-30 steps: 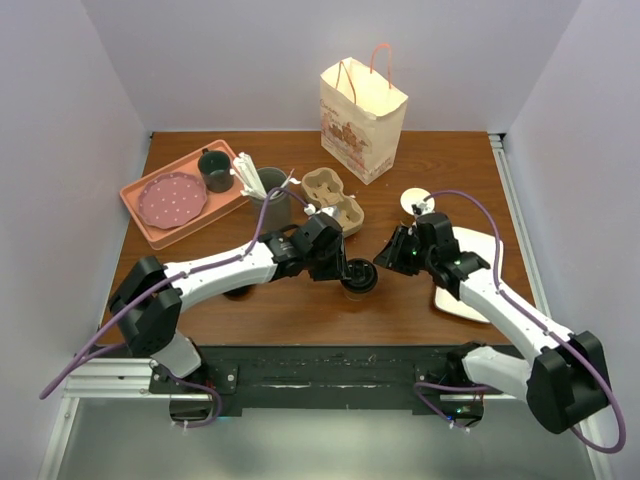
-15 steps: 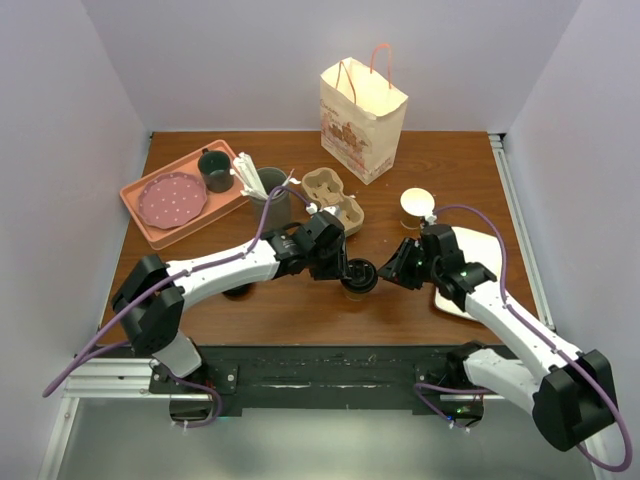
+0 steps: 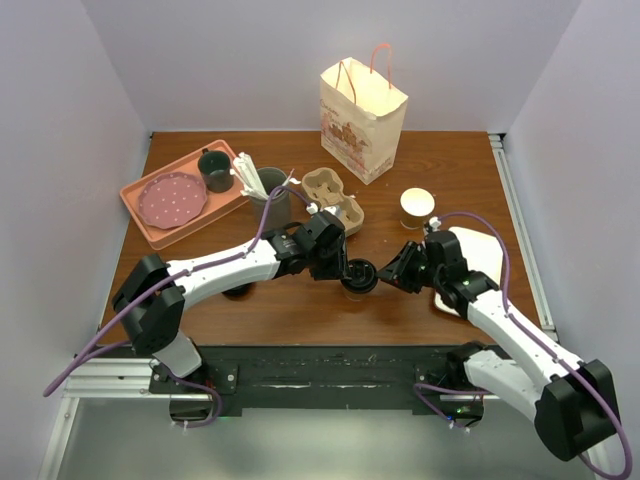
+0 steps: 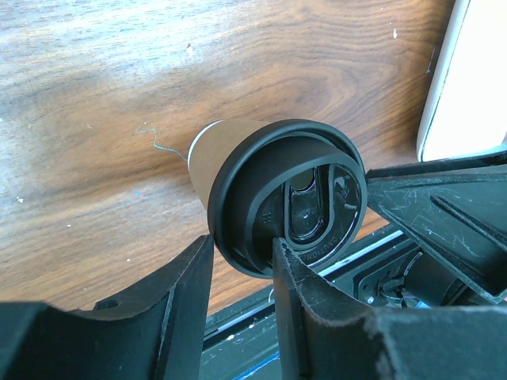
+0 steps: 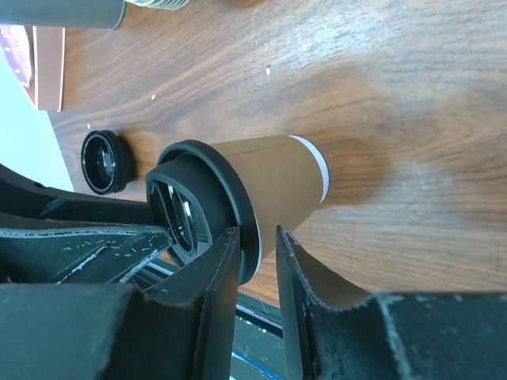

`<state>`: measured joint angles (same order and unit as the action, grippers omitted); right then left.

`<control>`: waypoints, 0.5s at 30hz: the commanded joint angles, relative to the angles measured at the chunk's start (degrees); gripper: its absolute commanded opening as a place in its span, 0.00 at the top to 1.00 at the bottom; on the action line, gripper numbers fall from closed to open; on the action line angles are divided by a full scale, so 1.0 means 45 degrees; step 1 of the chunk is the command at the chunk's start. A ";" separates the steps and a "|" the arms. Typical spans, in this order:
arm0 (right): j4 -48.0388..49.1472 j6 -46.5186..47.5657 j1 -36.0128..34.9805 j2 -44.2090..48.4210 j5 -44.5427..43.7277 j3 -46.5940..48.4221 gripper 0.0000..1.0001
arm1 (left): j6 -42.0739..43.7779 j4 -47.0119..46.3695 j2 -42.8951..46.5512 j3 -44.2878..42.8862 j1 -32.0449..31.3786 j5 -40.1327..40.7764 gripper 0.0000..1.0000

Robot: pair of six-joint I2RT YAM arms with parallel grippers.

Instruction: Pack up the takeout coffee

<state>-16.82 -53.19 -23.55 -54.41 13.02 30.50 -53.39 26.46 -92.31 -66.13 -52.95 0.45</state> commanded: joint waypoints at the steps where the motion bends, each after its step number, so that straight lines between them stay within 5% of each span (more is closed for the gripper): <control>1: 0.0007 -0.0367 -0.0079 0.0256 0.0643 -0.0333 0.72 | 0.0516 0.1894 -0.0853 0.0379 -0.0167 0.0350 0.60; 15: 0.0652 -0.1227 -0.0079 0.0549 0.0019 -0.2714 0.85 | 0.0204 0.1797 -0.0990 0.0574 -0.0226 0.0369 0.61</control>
<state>-8.97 -58.54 -23.29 -50.48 13.78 23.57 -53.43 26.59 -92.68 -66.48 -52.95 0.43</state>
